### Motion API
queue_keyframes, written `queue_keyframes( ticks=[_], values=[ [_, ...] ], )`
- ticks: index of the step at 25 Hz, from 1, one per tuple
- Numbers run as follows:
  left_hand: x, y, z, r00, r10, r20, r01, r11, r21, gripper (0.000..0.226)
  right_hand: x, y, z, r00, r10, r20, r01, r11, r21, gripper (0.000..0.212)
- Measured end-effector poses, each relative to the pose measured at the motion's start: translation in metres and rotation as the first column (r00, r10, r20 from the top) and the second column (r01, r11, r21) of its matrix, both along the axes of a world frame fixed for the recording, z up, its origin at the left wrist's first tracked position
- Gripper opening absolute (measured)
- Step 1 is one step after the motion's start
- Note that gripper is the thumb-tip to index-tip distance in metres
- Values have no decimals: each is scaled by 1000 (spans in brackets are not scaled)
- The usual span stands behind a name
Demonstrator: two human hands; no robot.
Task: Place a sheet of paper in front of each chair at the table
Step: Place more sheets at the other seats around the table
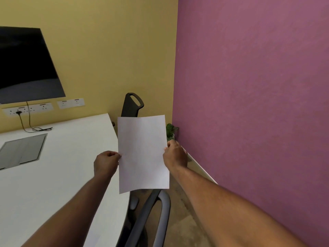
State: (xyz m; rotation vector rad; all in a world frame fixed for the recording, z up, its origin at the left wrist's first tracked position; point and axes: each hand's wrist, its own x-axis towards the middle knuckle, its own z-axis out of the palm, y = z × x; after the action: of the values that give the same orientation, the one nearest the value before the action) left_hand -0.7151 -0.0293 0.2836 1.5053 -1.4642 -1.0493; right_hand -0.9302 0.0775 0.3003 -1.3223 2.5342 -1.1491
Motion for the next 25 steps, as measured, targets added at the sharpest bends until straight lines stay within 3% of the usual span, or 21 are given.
queue_keyframes(
  ticks=[6, 13, 25],
  values=[
    [-103, -54, 3, 1000, 19, -12, -19, 1000, 14, 11, -105, -68, 9, 999, 37, 7, -38, 999, 37, 9],
    [-146, -129, 9, 990, 143, 7, -143, 990, 6, 12, -163, -180, 14, 988, 156, -20, -154, 985, 75, 15],
    [-240, -337, 2, 899, 438, -15, -437, 898, 56, 12, -272, -464, -3, 891, 453, 15, -452, 885, 110, 15]
  ],
)
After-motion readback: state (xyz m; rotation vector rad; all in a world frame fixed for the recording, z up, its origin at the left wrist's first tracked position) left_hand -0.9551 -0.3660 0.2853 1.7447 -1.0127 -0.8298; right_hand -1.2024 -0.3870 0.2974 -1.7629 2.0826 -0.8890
